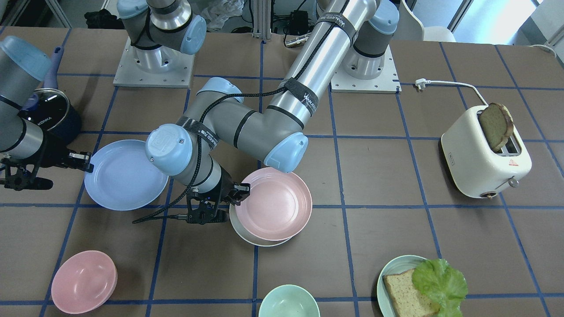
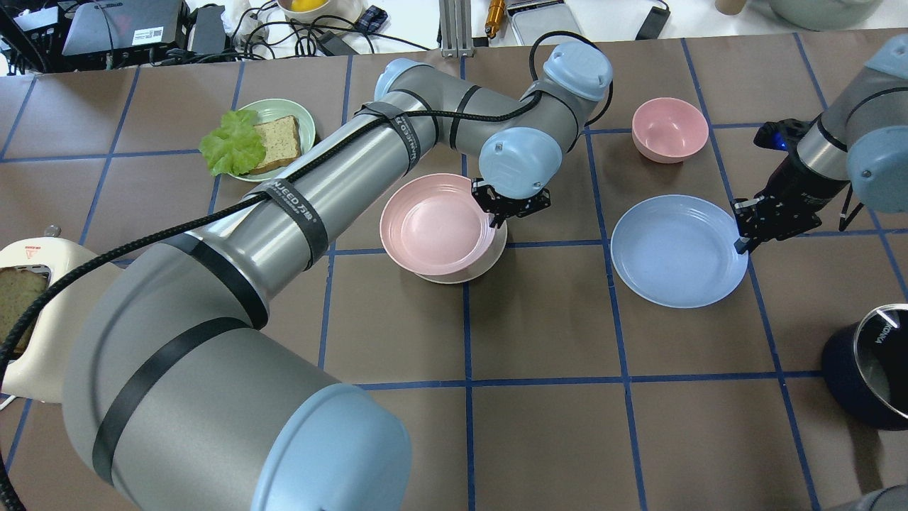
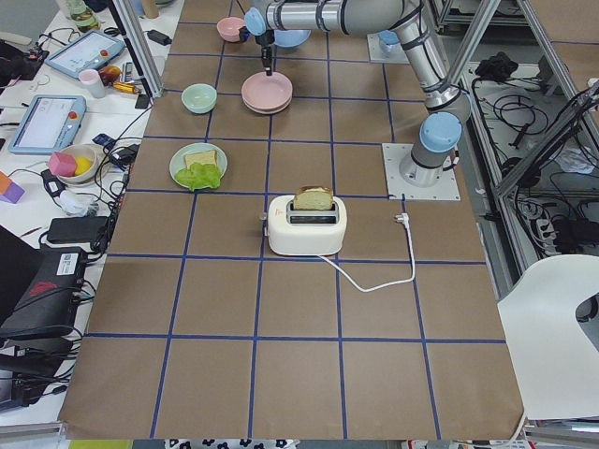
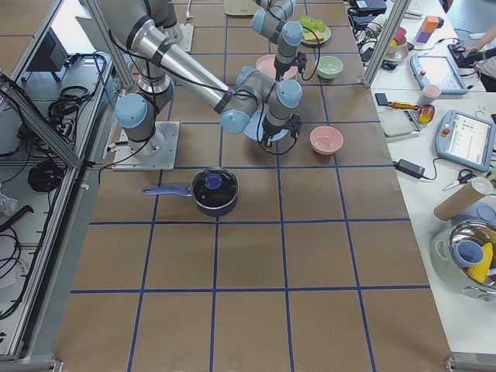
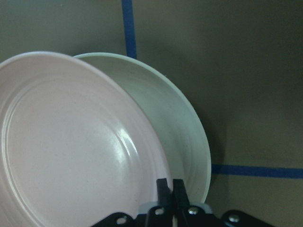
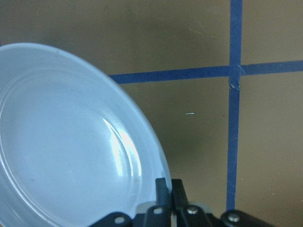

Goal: Stack three plates with pink and blue

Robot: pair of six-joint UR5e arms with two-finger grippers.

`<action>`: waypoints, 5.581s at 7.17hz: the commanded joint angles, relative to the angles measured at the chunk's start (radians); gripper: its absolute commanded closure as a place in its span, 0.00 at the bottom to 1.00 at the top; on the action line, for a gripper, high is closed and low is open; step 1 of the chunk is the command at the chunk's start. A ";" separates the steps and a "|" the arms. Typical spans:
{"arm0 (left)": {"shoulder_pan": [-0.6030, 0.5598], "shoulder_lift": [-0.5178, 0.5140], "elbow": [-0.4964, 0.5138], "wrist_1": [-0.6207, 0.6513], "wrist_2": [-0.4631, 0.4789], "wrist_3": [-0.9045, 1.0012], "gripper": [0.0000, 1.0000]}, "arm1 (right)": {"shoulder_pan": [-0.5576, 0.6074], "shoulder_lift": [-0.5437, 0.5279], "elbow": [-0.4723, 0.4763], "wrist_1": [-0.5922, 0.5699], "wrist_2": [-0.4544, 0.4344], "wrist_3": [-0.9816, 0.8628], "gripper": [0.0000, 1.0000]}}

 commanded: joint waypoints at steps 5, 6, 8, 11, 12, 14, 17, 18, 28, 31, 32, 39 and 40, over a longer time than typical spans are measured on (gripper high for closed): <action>-0.017 -0.034 0.035 0.009 0.003 -0.012 1.00 | 0.008 -0.002 -0.028 -0.010 0.005 0.011 1.00; -0.017 -0.039 0.035 0.009 0.005 -0.012 1.00 | 0.022 0.006 -0.019 -0.013 0.008 0.028 1.00; -0.017 -0.040 0.035 0.009 0.006 -0.007 1.00 | 0.048 0.006 -0.034 -0.014 0.006 0.061 1.00; -0.017 -0.043 0.035 0.010 0.008 -0.006 1.00 | 0.051 0.006 -0.036 -0.014 0.008 0.066 1.00; -0.017 -0.042 0.035 0.010 0.011 -0.001 1.00 | 0.054 0.006 -0.038 -0.014 0.005 0.078 1.00; -0.017 -0.042 0.035 0.010 0.012 0.002 0.14 | 0.054 0.006 -0.036 -0.014 0.005 0.078 1.00; -0.013 -0.033 0.037 0.001 0.009 0.004 0.00 | 0.060 0.003 -0.035 -0.013 0.012 0.091 1.00; -0.012 -0.014 0.038 -0.003 0.003 0.004 0.00 | 0.092 0.001 -0.035 -0.016 0.014 0.138 1.00; 0.118 0.302 0.181 -0.354 -0.009 0.213 0.00 | 0.448 -0.011 -0.036 -0.098 0.001 0.535 1.00; 0.204 0.363 0.172 -0.401 -0.046 0.327 0.00 | 0.583 0.070 -0.157 -0.093 0.000 0.736 1.00; 0.217 0.377 0.167 -0.430 -0.048 0.339 0.00 | 0.612 0.133 -0.224 -0.073 -0.006 0.749 1.00; 0.307 0.611 -0.136 -0.387 -0.054 0.456 0.10 | 0.663 0.208 -0.246 -0.073 0.009 0.845 0.87; 0.333 0.653 -0.191 -0.367 -0.110 0.461 0.12 | 0.666 0.208 -0.245 -0.086 0.009 0.847 0.61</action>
